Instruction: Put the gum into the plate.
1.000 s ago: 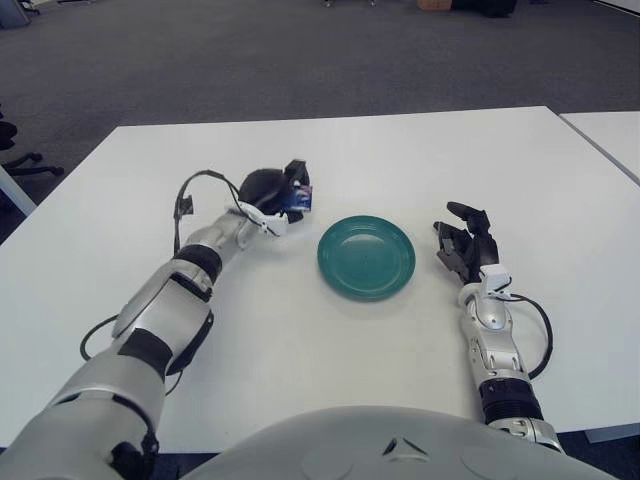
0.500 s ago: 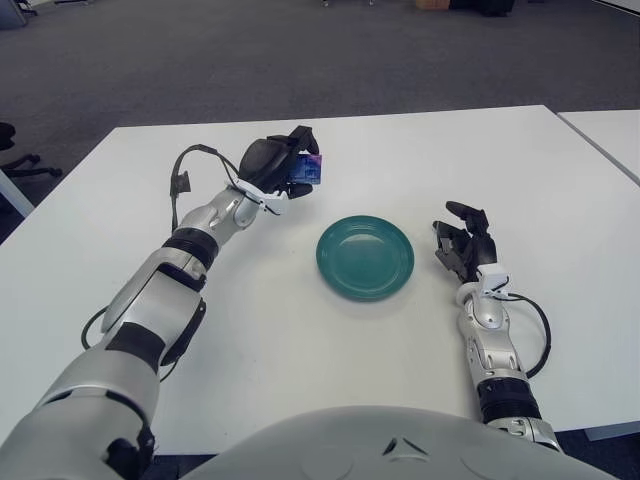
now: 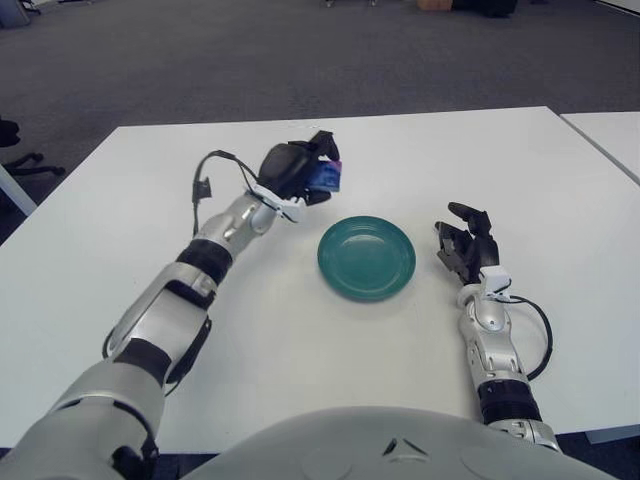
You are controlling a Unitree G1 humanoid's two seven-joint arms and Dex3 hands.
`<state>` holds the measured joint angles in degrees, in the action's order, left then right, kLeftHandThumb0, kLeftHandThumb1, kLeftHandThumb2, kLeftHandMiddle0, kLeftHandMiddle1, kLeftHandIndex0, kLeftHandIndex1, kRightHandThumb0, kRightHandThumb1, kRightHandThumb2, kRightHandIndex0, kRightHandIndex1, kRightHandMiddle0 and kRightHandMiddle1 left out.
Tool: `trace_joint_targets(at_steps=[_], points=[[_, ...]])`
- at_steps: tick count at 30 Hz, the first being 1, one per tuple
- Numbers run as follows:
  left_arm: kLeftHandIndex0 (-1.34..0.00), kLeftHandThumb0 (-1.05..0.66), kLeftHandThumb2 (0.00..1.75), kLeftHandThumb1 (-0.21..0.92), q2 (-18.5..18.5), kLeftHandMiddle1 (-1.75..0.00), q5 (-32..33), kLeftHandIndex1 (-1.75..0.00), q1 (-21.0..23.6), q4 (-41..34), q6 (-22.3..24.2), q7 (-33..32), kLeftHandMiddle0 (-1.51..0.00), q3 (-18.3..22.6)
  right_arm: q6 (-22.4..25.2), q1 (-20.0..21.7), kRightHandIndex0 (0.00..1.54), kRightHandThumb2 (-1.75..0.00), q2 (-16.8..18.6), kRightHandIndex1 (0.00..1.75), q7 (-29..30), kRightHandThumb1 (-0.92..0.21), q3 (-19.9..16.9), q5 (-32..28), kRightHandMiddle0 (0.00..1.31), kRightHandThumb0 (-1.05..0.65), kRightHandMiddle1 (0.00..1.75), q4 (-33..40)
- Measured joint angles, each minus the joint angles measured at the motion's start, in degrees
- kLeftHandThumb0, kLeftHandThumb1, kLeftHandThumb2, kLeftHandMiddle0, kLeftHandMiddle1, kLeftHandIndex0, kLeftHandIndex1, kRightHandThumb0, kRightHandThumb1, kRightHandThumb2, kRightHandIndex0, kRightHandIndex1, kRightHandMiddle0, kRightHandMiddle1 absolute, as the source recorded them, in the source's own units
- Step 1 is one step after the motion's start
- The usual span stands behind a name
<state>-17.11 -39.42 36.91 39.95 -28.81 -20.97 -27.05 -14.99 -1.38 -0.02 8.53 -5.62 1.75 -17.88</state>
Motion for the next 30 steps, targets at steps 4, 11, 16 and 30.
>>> trace_joint_targets(at_steps=[4,11,16,30], points=[[-0.61,-0.48,1.32,0.31,1.1,-1.75,0.0,-1.75,-2.6,-4.3,0.7,4.2,-1.2,-0.4,-0.3,-0.1,0.41,-0.7,0.3,0.65,0.0,-0.85,0.2,0.0,0.09,-0.43,1.01,0.0],[-0.65,-0.49,1.37,0.27,1.7,-1.75,0.5,-1.75,-4.5,-9.3,1.6,11.8,-1.2,-0.9,-1.2,-0.5,0.44,-0.69,0.7,0.66,0.4,-0.84,0.2,0.1,0.1,-0.46,1.0,0.0],[-0.65,-0.49,1.37,0.27,1.5,-1.75,2.3,-1.75,-4.7,-11.6,1.5,17.6,-1.19,-0.9,-1.3,-0.6,0.43,-0.69,1.0,0.65,0.5,-0.84,0.3,0.1,0.09,-0.46,0.99,0.0],[-0.56,-0.46,1.23,0.38,1.2,-1.75,5.7,-1.75,-5.0,-12.2,-2.6,26.5,-1.06,-1.1,-1.3,-0.7,0.43,-0.66,1.8,0.65,1.8,-0.85,0.7,0.7,0.08,-0.47,0.99,0.2]])
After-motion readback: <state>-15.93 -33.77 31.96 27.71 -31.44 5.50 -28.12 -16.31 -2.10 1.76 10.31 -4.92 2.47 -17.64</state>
